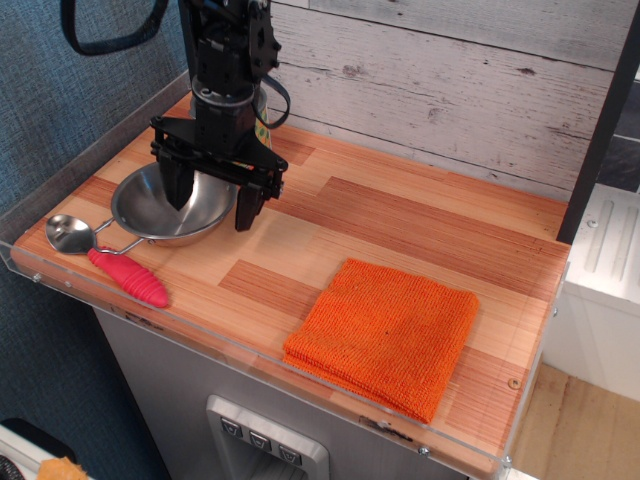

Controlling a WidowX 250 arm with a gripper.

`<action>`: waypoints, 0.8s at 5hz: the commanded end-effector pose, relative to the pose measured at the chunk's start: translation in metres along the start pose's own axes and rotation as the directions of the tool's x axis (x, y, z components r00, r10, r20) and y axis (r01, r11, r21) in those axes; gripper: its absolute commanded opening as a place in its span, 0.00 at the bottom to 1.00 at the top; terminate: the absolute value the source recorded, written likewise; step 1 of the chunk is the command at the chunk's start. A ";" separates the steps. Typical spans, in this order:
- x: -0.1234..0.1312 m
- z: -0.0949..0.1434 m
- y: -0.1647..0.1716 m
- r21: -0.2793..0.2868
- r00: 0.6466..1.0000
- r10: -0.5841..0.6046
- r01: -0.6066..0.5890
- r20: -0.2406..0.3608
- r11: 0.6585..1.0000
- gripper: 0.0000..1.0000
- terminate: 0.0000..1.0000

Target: Move wok to space above orange cloth.

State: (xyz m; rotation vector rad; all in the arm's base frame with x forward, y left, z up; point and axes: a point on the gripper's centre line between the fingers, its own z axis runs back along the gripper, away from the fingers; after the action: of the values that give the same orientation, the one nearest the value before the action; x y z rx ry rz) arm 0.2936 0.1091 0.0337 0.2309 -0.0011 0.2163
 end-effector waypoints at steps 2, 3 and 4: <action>0.003 -0.006 0.007 0.007 1.000 -0.018 0.018 0.010 1.000 1.00 0.00; 0.001 -0.003 0.008 0.013 0.999 -0.025 0.025 0.024 1.000 0.00 0.00; 0.000 0.001 0.007 0.028 0.999 -0.042 0.041 0.024 0.999 0.00 0.00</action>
State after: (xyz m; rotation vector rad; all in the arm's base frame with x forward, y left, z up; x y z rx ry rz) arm 0.2867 0.1150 0.0173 0.2524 0.0385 0.1696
